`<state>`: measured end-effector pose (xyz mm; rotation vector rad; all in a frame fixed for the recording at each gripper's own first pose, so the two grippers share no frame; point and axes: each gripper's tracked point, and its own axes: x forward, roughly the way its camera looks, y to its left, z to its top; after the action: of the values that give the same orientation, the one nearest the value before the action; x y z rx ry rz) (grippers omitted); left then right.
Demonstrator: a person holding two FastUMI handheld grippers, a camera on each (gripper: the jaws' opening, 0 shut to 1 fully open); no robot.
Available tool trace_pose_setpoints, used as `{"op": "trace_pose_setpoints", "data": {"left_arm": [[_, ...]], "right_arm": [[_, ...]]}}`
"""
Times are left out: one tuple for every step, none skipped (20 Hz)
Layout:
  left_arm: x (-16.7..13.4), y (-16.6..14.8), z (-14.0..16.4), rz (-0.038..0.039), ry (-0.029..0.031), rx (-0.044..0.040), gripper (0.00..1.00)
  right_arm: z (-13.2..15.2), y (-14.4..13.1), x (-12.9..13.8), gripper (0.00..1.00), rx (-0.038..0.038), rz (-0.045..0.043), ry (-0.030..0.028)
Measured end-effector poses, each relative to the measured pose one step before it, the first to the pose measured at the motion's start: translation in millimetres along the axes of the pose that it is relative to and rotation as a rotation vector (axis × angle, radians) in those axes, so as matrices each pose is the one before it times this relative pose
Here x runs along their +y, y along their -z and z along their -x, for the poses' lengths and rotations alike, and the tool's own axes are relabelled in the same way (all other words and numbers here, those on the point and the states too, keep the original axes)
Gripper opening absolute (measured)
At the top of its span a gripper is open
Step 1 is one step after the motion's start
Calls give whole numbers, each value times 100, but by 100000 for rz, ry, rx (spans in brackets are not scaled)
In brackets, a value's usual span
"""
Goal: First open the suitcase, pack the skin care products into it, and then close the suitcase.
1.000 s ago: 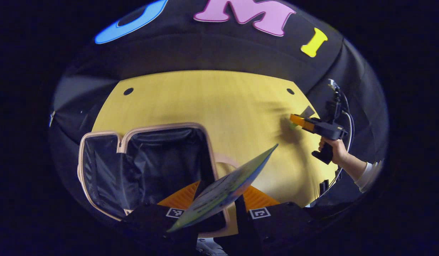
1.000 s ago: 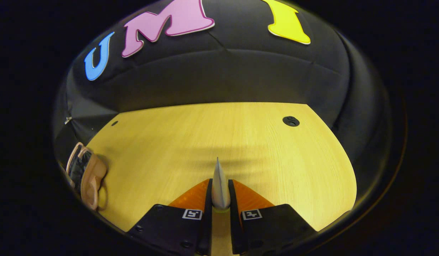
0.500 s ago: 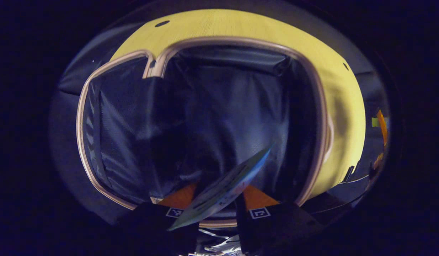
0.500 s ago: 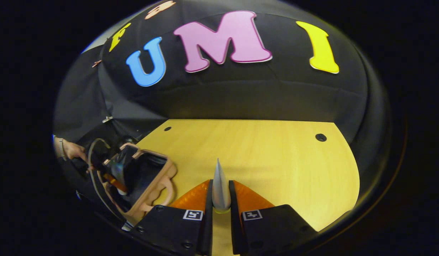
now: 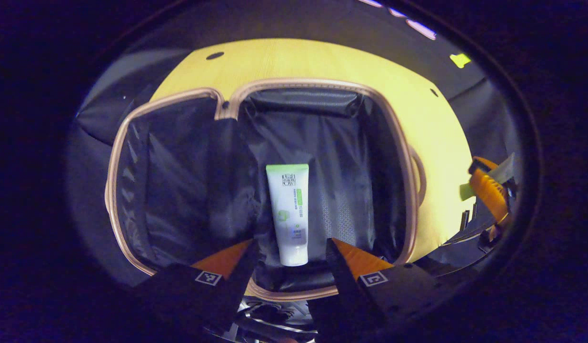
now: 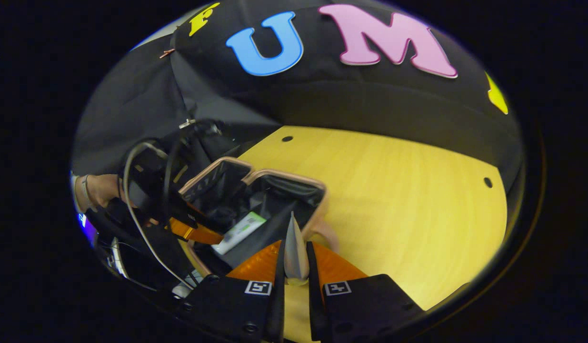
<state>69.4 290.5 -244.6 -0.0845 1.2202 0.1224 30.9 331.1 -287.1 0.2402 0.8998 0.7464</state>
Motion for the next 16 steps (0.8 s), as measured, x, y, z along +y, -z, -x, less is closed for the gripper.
{"op": "trace_pose_setpoints", "data": {"left_arm": [[696,-394,1816,-1272,1326,-5714,90],[1146,-308,1656,-817,-85,-4707,90],[1582,-33,1289,-436,-1489,-4565,89],[1843,-77,942,-61,-2613,-4240,90],[1957,139,805,966,-3332,-3318,90],[2039,199,622,2569,-2776,-2110,90],[2189,231,879,4692,-2244,111,90],[1946,352,365,6171,-1236,295,90],[2082,203,182,6778,520,692,90],[1919,-55,174,4205,-526,964,90],[2706,112,-243,3181,-3707,350,90],[1935,-60,-406,1379,-4232,173,90],[2198,31,-876,1704,-4203,-89,90],[1530,-353,-649,2151,-2293,-443,91],[1210,-1130,-447,3092,-1879,-404,92],[1106,-1130,-906,4126,-1537,-924,92]], "right_arm": [[-1289,867,1136,25,6526,-4598,-1971],[-1136,1371,1019,25,6747,-4663,-1781],[-1193,463,900,25,3559,-3257,-811],[-1484,176,440,25,2834,-1484,1770],[-1392,670,274,25,4752,-170,2697],[-1663,857,416,25,4803,-1111,3294],[-1214,838,370,25,5875,-2212,2583],[-1038,451,510,25,3706,-3364,926],[-947,512,105,26,3952,-4909,2005],[-779,794,-269,26,4082,-4530,3070],[-562,651,-488,26,2889,-3173,3377],[-619,152,-383,22,839,-1659,2722],[325,364,-312,30,753,-1155,1471],[-71,118,1087,47,-575,-1836,-4021],[618,-72,1244,63,-789,-746,-4424],[634,-92,896,79,-2326,1469,-2858]]}}
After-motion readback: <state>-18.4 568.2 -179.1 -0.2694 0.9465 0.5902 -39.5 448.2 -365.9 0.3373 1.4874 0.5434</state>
